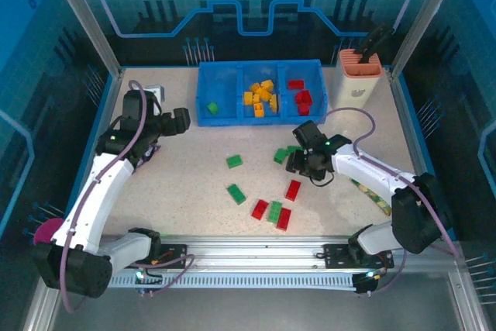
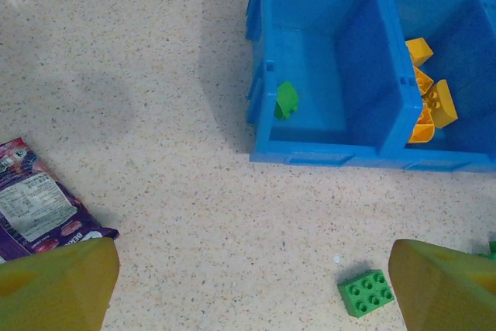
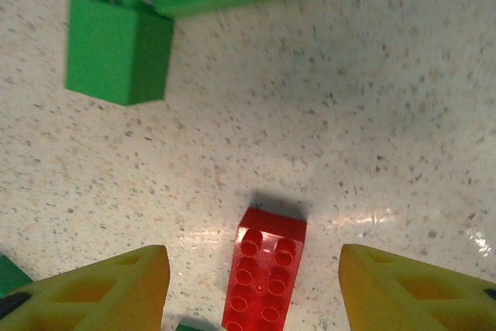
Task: Sort the legos into containers by color
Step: Pick up the lego from the bottom-center of the table.
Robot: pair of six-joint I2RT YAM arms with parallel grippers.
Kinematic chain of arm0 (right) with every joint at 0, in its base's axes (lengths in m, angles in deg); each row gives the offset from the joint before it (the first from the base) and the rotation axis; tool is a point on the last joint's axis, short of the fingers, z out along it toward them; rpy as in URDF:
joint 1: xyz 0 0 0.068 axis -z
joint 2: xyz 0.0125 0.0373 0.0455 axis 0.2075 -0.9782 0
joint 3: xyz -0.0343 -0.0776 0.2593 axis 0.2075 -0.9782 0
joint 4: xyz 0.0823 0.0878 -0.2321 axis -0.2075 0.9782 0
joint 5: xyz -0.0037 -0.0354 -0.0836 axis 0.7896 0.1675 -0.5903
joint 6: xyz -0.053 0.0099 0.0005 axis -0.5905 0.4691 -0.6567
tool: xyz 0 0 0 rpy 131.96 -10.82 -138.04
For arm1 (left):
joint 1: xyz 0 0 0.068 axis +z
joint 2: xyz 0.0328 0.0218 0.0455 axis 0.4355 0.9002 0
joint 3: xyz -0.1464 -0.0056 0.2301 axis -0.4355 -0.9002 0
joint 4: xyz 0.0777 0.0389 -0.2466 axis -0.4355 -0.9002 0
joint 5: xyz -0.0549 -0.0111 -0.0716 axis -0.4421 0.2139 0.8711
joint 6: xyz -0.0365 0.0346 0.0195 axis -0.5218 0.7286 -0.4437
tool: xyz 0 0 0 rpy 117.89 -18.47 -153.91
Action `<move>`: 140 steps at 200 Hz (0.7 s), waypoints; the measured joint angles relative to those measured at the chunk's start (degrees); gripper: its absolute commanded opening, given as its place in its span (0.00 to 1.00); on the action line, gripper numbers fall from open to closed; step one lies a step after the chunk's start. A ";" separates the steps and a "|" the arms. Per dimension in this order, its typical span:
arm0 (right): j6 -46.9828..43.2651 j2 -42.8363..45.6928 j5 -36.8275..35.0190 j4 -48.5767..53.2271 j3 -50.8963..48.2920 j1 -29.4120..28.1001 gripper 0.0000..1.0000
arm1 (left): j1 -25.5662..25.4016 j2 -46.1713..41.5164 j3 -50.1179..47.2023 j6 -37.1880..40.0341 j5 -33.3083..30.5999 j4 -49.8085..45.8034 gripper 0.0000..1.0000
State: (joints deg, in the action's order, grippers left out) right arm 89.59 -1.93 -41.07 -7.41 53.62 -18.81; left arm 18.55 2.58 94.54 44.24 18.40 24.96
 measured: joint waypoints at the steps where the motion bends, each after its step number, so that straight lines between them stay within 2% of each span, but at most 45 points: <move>1: 0.22 0.00 0.02 0.00 -0.09 -0.04 0.61 | 0.00 0.00 0.00 0.00 0.02 0.00 0.91; 59: 3.91 -0.28 0.22 -0.09 -0.66 -1.81 0.61 | 0.00 -1.18 -0.02 -0.02 0.46 0.07 0.92; 140: 4.11 -8.33 1.29 -0.83 -0.66 -5.20 0.59 | 0.00 -1.95 -1.07 -0.07 0.85 1.20 0.92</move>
State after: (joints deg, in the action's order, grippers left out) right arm 93.70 -10.26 -39.78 -8.24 52.96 -24.01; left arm 18.55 0.64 93.47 44.18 19.26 26.16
